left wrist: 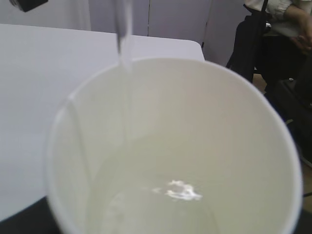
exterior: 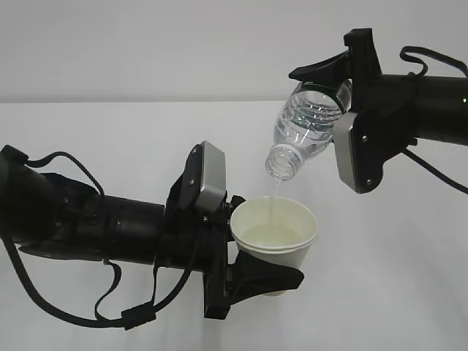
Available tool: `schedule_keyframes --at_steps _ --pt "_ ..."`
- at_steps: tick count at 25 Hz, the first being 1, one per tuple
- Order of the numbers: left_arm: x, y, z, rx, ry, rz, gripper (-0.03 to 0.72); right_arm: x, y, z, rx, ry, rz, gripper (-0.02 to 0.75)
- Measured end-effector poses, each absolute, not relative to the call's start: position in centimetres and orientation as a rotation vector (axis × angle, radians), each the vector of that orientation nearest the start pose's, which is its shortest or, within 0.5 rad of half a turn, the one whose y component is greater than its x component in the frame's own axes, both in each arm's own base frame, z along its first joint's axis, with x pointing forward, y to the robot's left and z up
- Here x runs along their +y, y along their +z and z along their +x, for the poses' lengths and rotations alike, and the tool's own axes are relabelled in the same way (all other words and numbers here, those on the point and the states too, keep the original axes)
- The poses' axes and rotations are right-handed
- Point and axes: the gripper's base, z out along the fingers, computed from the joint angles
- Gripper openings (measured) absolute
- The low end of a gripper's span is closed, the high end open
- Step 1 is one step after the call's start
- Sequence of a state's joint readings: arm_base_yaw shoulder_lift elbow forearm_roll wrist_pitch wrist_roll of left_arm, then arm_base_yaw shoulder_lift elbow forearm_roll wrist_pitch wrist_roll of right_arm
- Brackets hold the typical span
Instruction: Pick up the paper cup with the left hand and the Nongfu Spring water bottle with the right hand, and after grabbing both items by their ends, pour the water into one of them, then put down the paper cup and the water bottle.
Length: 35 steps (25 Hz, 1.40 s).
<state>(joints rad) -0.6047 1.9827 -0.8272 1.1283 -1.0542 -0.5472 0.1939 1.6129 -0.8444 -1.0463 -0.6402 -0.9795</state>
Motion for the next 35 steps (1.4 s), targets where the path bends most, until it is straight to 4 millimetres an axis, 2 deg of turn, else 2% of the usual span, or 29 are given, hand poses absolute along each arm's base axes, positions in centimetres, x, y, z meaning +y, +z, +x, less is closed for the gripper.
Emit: schedule_keyframes --at_steps 35 --pt "-25.17 13.33 24.17 1.499 -1.095 1.308 0.473 11.05 23.81 31.75 0.570 -0.694 -1.815 0.491"
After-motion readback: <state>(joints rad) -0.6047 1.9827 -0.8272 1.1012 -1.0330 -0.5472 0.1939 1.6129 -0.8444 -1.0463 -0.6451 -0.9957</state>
